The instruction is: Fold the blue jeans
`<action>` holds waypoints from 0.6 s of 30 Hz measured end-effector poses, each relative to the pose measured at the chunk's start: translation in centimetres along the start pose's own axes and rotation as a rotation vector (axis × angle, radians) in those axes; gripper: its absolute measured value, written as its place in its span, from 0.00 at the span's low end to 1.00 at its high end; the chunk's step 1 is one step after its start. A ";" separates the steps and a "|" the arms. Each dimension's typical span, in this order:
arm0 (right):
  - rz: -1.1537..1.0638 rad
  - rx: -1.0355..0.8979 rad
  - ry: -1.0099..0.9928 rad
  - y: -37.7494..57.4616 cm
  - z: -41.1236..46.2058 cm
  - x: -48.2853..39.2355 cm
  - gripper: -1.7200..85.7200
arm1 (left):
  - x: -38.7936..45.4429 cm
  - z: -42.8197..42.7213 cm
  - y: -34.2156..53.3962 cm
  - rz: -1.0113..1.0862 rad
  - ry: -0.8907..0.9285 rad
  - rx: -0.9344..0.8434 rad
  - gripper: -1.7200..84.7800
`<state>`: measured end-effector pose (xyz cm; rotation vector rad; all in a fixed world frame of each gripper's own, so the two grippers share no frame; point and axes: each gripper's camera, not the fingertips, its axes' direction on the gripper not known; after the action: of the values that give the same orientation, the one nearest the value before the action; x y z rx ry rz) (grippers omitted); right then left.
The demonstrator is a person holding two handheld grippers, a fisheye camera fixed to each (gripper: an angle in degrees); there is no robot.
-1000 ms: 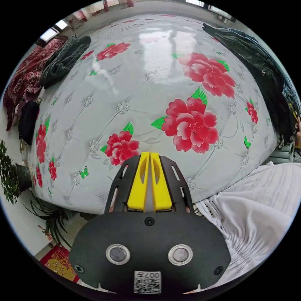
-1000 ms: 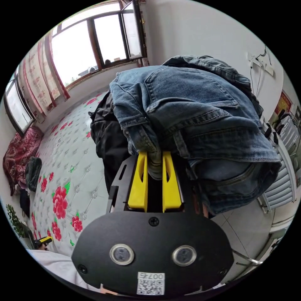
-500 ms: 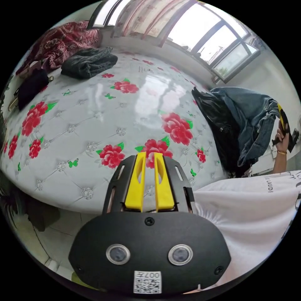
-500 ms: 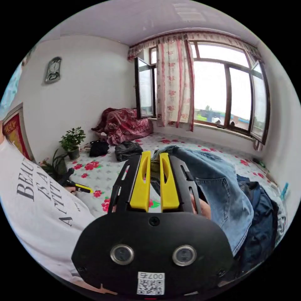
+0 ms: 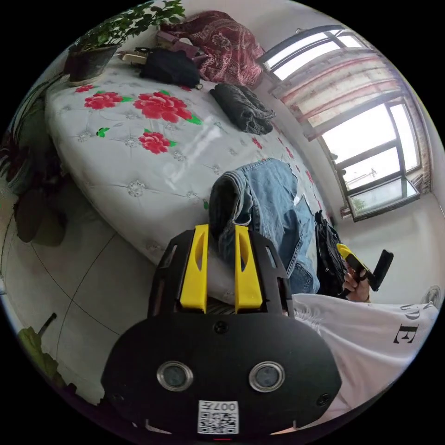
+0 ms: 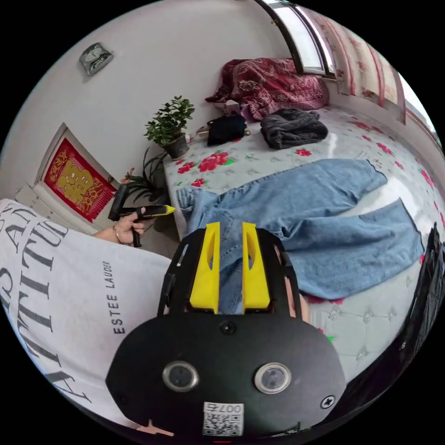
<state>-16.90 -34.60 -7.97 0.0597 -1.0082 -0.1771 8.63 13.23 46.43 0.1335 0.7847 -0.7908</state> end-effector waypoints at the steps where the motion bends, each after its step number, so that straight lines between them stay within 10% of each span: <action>1: 0.046 -0.019 0.035 0.6 0.5 1.5 0.08 | -0.5 -0.3 0.0 -0.004 -0.005 0.003 0.14; 8: 0.376 -0.084 0.174 4.8 5.8 12.0 0.10 | 4.5 5.3 -3.3 0.192 -0.089 -0.159 0.20; 12: 0.421 -0.202 0.232 5.1 12.1 12.7 0.09 | 8.0 11.8 -7.2 0.336 -0.308 -0.322 0.08; 18: 0.286 -0.281 0.058 1.7 19.0 7.6 0.05 | 8.8 7.3 -22.2 0.395 -0.466 -0.102 0.03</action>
<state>-28.85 -33.65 8.75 -0.3324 -0.9145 -0.0533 1.57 -10.54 49.48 0.0084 0.3366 -0.3812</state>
